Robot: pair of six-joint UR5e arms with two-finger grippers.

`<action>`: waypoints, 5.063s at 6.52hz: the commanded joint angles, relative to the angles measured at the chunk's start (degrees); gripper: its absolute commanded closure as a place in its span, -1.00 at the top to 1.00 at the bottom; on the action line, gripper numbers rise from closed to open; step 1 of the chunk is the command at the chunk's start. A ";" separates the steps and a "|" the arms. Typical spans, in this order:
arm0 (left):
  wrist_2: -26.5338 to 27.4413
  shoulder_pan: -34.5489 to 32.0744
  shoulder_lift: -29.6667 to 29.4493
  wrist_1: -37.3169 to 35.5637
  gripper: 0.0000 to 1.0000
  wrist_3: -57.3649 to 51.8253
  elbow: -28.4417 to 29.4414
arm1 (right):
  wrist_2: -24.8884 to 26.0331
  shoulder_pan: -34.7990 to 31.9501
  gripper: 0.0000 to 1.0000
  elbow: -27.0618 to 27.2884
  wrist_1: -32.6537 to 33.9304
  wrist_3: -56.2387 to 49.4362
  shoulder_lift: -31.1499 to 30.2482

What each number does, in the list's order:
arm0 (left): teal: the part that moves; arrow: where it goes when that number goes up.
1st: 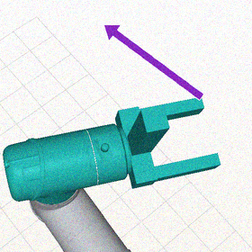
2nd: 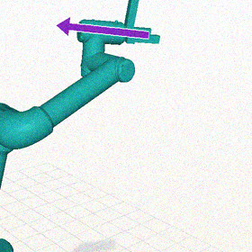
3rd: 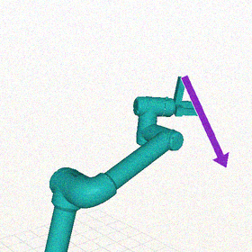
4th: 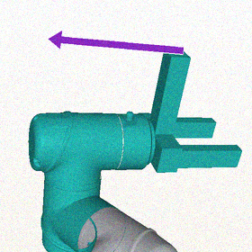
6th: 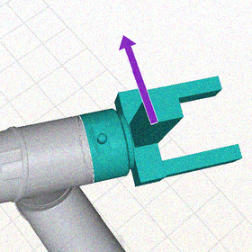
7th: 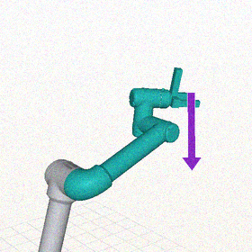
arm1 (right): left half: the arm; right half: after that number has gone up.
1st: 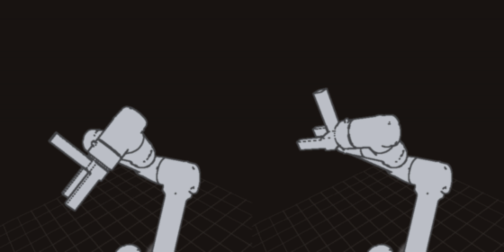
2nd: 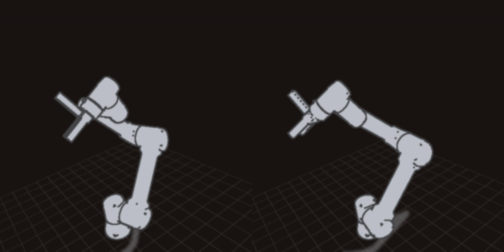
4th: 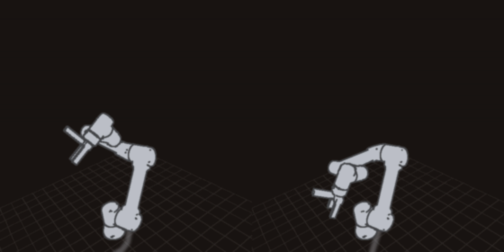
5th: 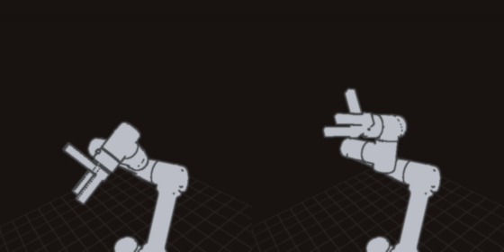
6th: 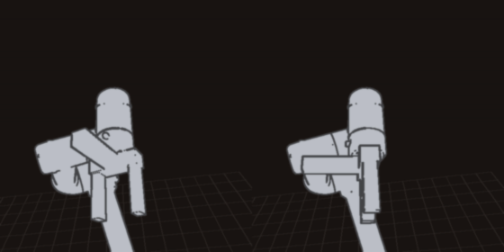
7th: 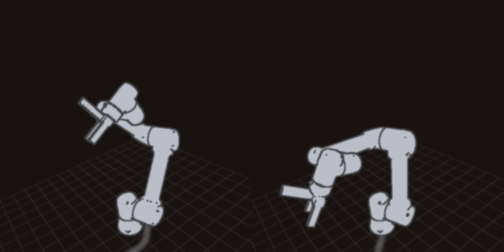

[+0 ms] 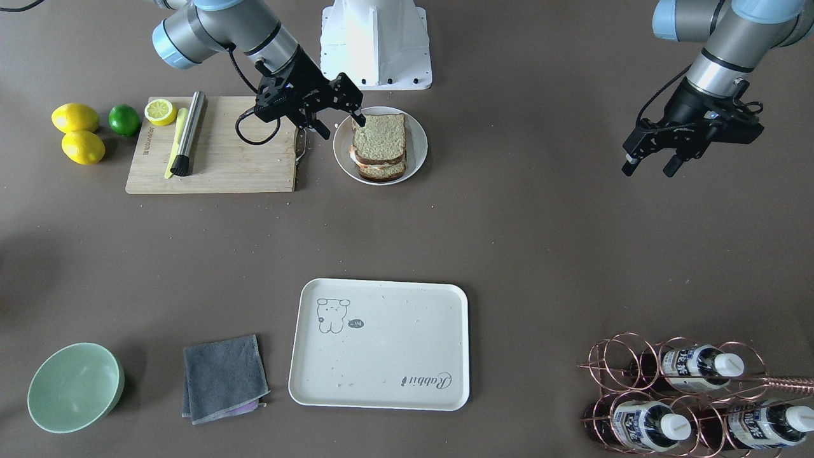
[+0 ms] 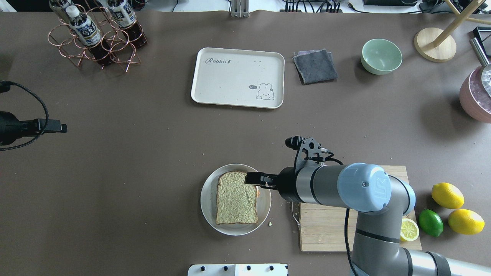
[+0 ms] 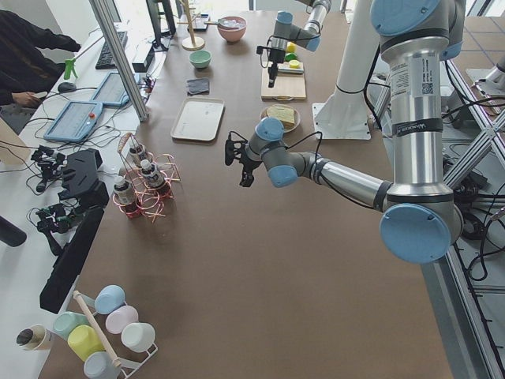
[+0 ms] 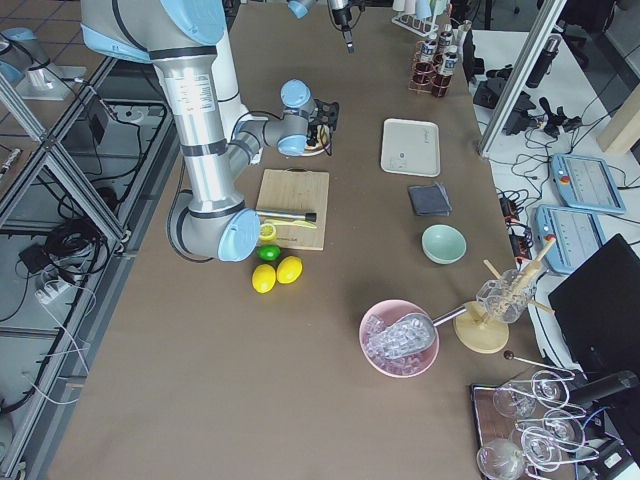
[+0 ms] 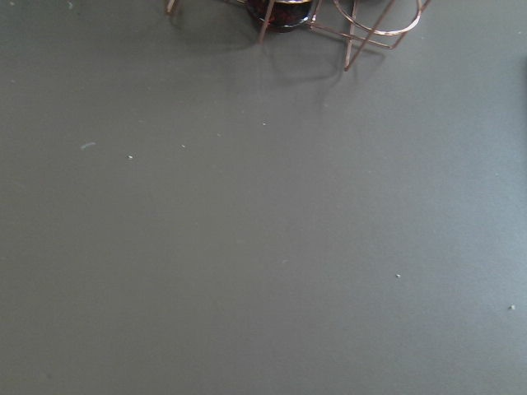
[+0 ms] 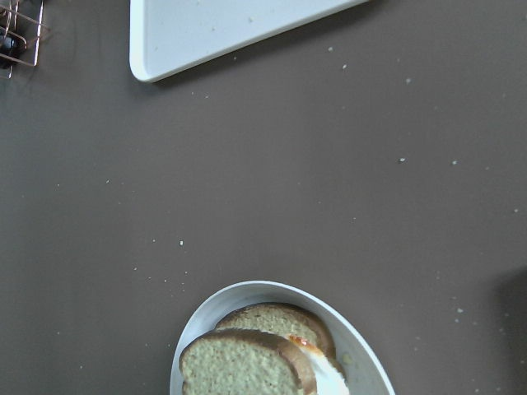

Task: Make sandwich and place on tray
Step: 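Withdraw the right gripper while the left gripper reaches to the plate rim, then grip the white plate rim with the left gripper and slide it onto the tray, then release the plate on the rabbit-print tray with the left gripper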

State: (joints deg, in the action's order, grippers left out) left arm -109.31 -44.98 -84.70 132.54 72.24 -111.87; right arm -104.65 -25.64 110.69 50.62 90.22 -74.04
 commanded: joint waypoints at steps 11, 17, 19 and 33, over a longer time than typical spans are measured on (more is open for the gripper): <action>30.73 34.43 -22.96 -0.70 0.01 15.30 9.47 | -20.24 -21.64 0.99 -1.62 -0.34 -14.11 -12.36; 30.48 34.60 -23.05 -0.70 -1.00 15.48 8.86 | -20.15 -21.47 0.99 -1.62 -0.34 -14.02 -12.18; 30.13 32.86 -23.05 -2.71 -1.00 15.48 6.06 | -20.15 -21.56 0.99 -1.62 -0.34 -14.02 -12.18; 23.62 9.73 -52.58 -7.74 -0.98 28.83 45.51 | -18.92 -21.38 0.99 -2.68 -0.34 -13.40 -11.48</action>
State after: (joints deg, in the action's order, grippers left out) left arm -85.81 -35.21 -137.26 124.69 100.94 -66.83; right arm -123.72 -47.02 108.02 50.27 76.70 -85.52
